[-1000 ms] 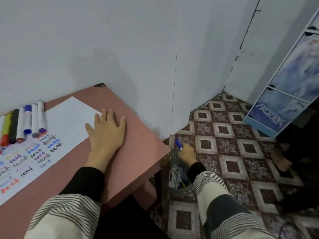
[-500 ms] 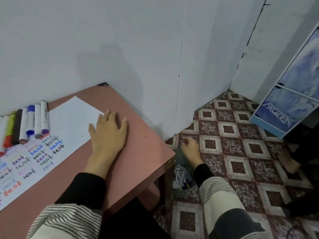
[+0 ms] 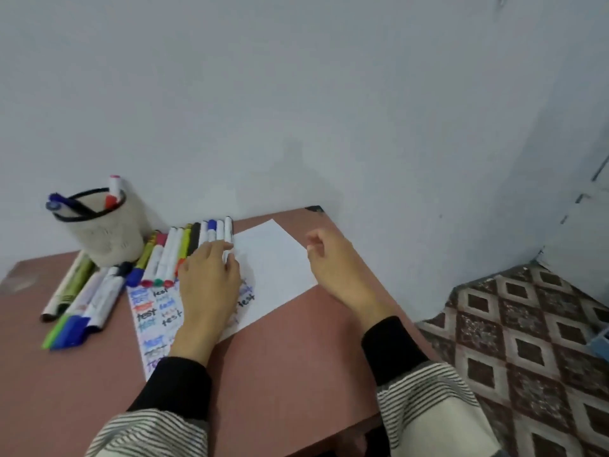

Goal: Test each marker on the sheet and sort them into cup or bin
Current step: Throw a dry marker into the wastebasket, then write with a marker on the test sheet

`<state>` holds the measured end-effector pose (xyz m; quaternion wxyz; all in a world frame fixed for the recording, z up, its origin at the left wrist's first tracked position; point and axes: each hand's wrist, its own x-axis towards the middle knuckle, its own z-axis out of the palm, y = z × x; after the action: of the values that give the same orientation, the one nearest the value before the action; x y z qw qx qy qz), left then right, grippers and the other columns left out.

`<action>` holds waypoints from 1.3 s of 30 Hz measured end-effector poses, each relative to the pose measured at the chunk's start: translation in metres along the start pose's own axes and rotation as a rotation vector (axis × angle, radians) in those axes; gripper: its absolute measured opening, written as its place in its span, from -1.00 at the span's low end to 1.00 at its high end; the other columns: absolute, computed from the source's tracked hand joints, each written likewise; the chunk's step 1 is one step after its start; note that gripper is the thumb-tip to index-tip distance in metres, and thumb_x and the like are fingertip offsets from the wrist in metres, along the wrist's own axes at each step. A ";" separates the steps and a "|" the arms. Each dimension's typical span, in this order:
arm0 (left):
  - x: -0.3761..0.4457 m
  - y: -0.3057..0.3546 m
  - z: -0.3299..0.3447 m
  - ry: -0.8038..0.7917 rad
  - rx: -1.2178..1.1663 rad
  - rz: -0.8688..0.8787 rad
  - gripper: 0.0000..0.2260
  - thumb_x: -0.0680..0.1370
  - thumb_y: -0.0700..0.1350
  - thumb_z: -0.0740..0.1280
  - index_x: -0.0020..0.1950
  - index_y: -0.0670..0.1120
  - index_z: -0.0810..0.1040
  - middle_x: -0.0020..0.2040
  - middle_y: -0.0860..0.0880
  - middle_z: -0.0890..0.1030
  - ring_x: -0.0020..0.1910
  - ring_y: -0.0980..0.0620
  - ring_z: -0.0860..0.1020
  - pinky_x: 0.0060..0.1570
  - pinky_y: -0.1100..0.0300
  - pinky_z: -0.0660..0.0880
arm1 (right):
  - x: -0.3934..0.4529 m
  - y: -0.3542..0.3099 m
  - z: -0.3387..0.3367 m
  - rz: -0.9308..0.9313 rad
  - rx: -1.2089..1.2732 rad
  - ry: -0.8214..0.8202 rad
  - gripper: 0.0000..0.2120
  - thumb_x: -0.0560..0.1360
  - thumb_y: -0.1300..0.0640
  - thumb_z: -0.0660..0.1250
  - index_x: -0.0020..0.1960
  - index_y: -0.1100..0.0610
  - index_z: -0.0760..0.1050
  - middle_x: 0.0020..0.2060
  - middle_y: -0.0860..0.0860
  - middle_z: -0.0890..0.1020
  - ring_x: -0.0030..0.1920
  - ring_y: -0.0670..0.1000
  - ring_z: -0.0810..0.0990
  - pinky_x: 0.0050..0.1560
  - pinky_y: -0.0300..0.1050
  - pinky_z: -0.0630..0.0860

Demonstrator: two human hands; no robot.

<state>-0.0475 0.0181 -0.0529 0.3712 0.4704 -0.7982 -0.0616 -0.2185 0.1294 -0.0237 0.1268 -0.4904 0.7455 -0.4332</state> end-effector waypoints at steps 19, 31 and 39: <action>0.008 -0.102 -0.039 -0.328 0.273 -0.108 -0.54 0.65 0.20 -0.06 0.53 0.12 0.19 0.58 0.05 0.10 0.57 0.04 0.00 0.48 -0.17 -0.07 | 0.065 -0.070 0.149 0.161 -0.497 0.011 -0.70 0.62 -0.02 0.12 0.18 0.16 0.46 0.19 0.11 0.47 0.22 0.12 0.37 0.18 0.03 0.30; 0.008 -0.093 -0.044 -0.334 0.295 -0.103 -0.53 0.65 0.20 -0.07 0.52 0.07 0.18 0.57 0.03 0.13 0.56 0.03 0.00 0.46 -0.23 -0.05 | 0.062 -0.061 0.089 0.196 -0.035 -0.010 -0.93 0.53 0.19 0.34 -0.06 0.20 0.48 -0.17 0.06 0.55 -0.27 -0.02 0.49 -0.34 -0.11 0.47; 0.007 -0.084 -0.041 -0.226 0.038 -0.003 -0.67 0.67 0.08 0.04 0.39 0.05 0.39 0.39 0.11 0.36 0.45 0.13 0.24 0.48 -0.17 -0.09 | 0.039 -0.041 0.052 0.414 1.109 -0.117 -0.93 0.53 0.33 0.31 -0.06 0.34 0.54 -0.28 0.15 0.51 -0.29 0.03 0.58 -0.24 -0.17 0.62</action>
<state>0.0362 -0.0238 -0.0574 0.2700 0.4686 -0.8353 -0.0996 -0.1796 0.0632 -0.0137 0.4868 -0.2184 0.4800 -0.6964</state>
